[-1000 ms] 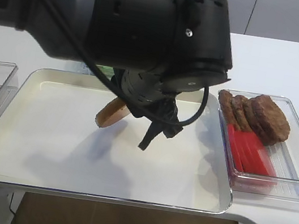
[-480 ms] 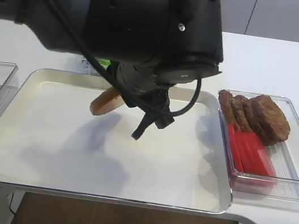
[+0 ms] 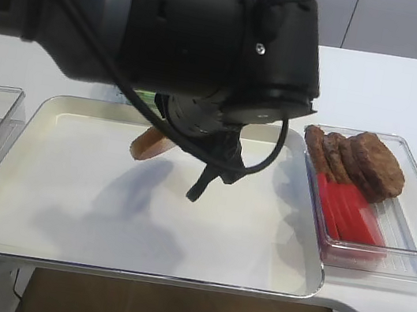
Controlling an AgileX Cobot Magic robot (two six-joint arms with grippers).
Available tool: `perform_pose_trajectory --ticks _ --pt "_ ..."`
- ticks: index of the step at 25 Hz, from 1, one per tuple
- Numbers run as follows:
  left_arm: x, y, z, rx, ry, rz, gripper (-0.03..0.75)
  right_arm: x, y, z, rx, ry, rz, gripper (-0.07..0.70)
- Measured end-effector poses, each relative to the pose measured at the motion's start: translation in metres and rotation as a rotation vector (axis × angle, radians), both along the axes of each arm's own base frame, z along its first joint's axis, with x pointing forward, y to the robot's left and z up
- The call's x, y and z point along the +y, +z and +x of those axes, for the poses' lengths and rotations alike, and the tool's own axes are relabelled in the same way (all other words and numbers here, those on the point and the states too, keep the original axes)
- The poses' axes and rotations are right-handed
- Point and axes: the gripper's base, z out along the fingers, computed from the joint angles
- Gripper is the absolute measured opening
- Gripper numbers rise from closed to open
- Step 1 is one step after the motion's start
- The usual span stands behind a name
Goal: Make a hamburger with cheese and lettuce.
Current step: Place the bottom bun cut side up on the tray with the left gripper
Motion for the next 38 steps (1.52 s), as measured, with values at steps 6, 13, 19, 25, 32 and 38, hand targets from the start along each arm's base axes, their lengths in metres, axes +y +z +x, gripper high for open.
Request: perform_pose_trajectory --ticks 6,13,19,25,32,38 --pt "0.009 -0.024 -0.006 0.034 0.031 0.047 0.118 0.0 0.0 0.0 0.0 0.0 0.0 0.406" --pt "0.017 -0.038 -0.009 0.03 0.069 0.071 0.117 0.0 0.0 0.0 0.0 0.0 0.0 0.406" --pt "0.017 -0.038 -0.009 0.027 0.076 0.066 0.113 0.0 0.0 0.0 0.0 0.0 0.0 0.406" --pt "0.017 -0.038 -0.009 0.027 0.076 0.066 0.113 0.0 0.0 0.0 0.0 0.0 0.0 0.406" --pt "0.017 -0.038 -0.01 0.022 0.088 0.053 0.113 0.0 0.0 0.0 0.0 0.0 0.0 0.406" --pt "0.013 -0.038 -0.014 0.018 0.083 0.043 0.113 0.0 0.0 0.0 0.0 0.0 0.0 0.406"
